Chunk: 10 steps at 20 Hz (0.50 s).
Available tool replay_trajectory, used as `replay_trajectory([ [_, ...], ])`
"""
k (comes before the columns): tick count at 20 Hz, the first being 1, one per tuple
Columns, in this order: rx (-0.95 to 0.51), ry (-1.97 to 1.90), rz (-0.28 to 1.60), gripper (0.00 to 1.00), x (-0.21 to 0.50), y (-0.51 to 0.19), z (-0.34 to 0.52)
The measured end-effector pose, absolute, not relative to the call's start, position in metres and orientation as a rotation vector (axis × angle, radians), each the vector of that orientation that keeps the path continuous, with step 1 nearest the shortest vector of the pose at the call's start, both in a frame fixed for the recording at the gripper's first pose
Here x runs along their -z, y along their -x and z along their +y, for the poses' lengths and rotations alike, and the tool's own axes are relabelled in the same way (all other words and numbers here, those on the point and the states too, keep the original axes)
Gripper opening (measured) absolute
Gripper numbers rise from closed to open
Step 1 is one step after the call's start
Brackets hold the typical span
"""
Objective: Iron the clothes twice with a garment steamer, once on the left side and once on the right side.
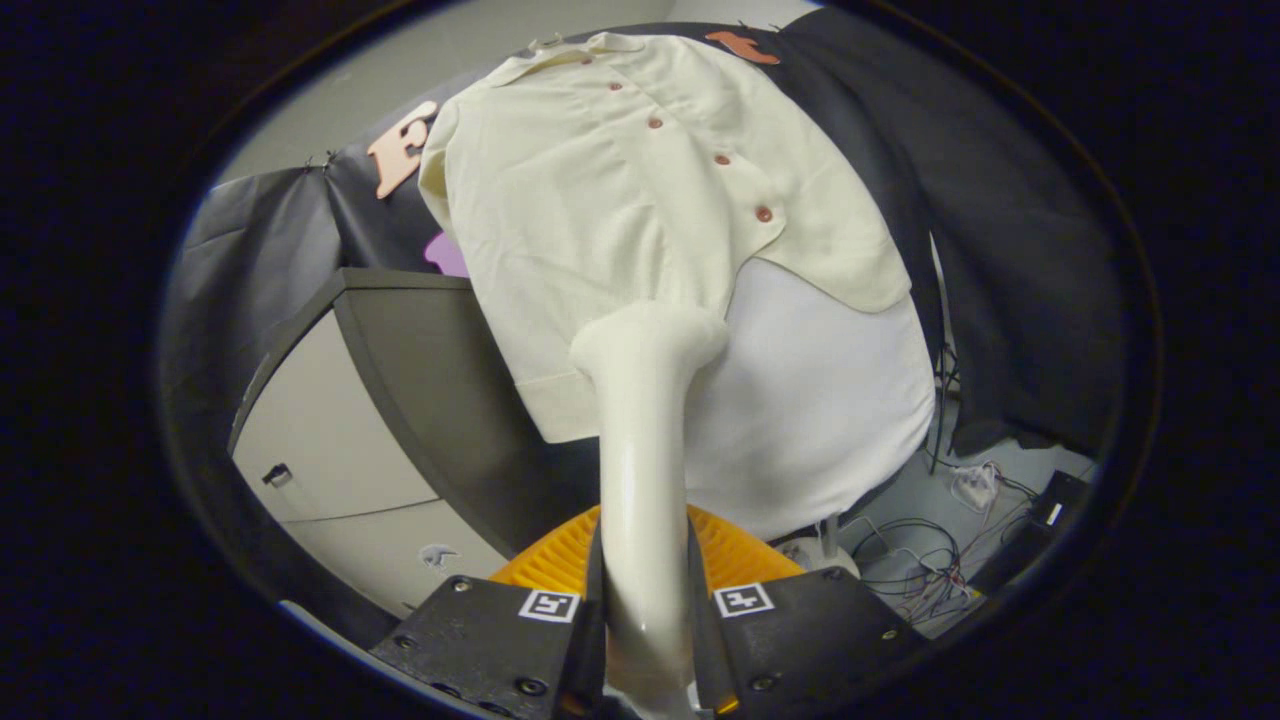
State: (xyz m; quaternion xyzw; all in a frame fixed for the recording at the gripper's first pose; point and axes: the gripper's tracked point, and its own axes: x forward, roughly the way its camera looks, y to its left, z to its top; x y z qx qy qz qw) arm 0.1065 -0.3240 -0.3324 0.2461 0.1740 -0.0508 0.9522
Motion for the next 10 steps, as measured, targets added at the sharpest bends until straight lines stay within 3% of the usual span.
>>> replay_trajectory([
  [10,0.069,-0.499,0.201,0.34,0.227,-0.102,-0.351],
])
